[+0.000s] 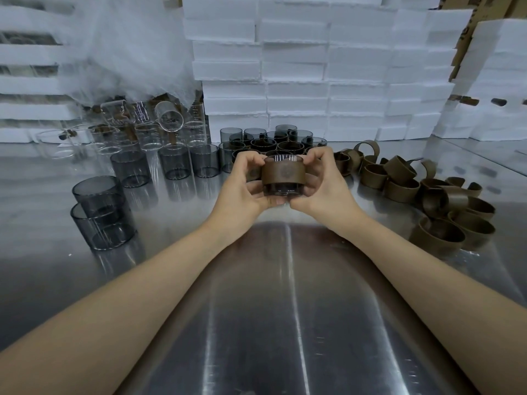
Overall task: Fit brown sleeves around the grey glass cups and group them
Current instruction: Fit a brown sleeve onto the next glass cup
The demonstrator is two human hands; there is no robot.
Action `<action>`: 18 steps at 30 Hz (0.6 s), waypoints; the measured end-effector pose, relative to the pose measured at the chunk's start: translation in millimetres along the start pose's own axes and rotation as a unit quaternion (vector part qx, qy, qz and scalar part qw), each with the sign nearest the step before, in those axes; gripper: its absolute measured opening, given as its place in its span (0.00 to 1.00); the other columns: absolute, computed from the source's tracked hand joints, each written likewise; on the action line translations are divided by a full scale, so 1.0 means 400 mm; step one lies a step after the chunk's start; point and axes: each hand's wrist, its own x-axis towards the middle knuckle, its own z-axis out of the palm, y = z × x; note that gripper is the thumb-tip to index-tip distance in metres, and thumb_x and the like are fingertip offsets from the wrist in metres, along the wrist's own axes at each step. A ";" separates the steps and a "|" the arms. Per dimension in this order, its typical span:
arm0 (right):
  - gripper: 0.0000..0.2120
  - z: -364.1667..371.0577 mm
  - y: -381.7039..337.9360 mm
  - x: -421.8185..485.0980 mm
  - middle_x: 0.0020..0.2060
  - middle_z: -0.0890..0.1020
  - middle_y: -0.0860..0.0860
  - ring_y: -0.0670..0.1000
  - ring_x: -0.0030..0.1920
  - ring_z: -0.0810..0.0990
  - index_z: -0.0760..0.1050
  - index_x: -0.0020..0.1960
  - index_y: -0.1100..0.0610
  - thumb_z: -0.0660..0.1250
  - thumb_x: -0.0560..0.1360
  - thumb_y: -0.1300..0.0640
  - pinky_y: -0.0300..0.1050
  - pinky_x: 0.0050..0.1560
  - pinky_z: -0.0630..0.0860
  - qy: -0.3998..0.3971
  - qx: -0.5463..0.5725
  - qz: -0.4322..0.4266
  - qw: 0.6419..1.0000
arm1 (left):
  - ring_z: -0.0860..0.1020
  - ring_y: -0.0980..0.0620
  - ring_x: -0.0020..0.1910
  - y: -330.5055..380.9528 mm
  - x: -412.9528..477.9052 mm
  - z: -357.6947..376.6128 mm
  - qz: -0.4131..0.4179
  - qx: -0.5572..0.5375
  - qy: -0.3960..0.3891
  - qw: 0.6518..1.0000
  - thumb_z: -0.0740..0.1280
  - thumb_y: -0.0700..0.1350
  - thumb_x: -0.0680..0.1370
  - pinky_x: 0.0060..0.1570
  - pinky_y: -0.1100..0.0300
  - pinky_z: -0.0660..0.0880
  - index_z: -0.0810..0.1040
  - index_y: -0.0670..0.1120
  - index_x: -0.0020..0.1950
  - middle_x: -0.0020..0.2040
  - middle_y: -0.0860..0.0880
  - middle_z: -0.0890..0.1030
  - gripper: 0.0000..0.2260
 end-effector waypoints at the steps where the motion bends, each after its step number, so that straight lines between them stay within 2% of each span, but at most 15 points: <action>1: 0.27 -0.001 -0.001 0.001 0.51 0.74 0.48 0.47 0.47 0.77 0.61 0.49 0.49 0.70 0.59 0.68 0.45 0.48 0.76 -0.001 0.004 0.003 1.000 | 0.80 0.57 0.46 -0.001 0.000 0.000 0.003 0.001 -0.001 1.000 0.72 0.23 0.67 0.44 0.66 0.77 0.65 0.49 0.51 0.56 0.53 0.73 0.28; 9: 0.25 0.002 -0.007 -0.001 0.55 0.78 0.51 0.46 0.49 0.80 0.62 0.47 0.52 0.71 0.60 0.69 0.37 0.45 0.76 -0.011 0.021 0.000 1.000 | 0.80 0.60 0.48 -0.008 0.003 -0.002 0.011 0.001 -0.006 1.000 0.71 0.22 0.67 0.45 0.66 0.78 0.64 0.48 0.50 0.58 0.51 0.73 0.27; 11: 0.25 -0.001 -0.004 -0.002 0.54 0.75 0.50 0.44 0.48 0.79 0.61 0.49 0.51 0.70 0.62 0.68 0.38 0.47 0.76 -0.023 0.027 0.003 0.999 | 0.81 0.62 0.47 -0.014 0.004 -0.002 0.005 -0.001 -0.001 1.000 0.71 0.23 0.68 0.43 0.67 0.77 0.64 0.49 0.50 0.58 0.52 0.73 0.27; 13: 0.24 -0.003 0.000 -0.006 0.55 0.73 0.50 0.45 0.52 0.78 0.60 0.51 0.49 0.71 0.65 0.65 0.41 0.52 0.77 -0.046 0.031 0.011 0.998 | 0.81 0.63 0.46 -0.019 0.004 -0.003 -0.002 0.019 0.005 1.000 0.72 0.24 0.68 0.43 0.68 0.77 0.64 0.49 0.50 0.58 0.53 0.73 0.26; 15: 0.24 -0.002 0.005 -0.010 0.57 0.72 0.52 0.50 0.57 0.78 0.61 0.52 0.48 0.73 0.67 0.60 0.45 0.57 0.77 -0.054 0.019 0.017 0.998 | 0.81 0.61 0.46 -0.026 0.006 -0.006 -0.010 0.031 0.002 0.999 0.72 0.24 0.69 0.43 0.66 0.78 0.64 0.49 0.50 0.58 0.53 0.73 0.26; 18: 0.27 -0.002 0.008 -0.010 0.58 0.72 0.51 0.52 0.60 0.77 0.63 0.56 0.45 0.76 0.68 0.60 0.48 0.60 0.76 -0.033 -0.039 0.019 0.999 | 0.80 0.57 0.49 -0.029 0.006 -0.006 -0.013 0.090 0.000 0.996 0.70 0.24 0.70 0.48 0.59 0.80 0.66 0.47 0.52 0.59 0.48 0.72 0.23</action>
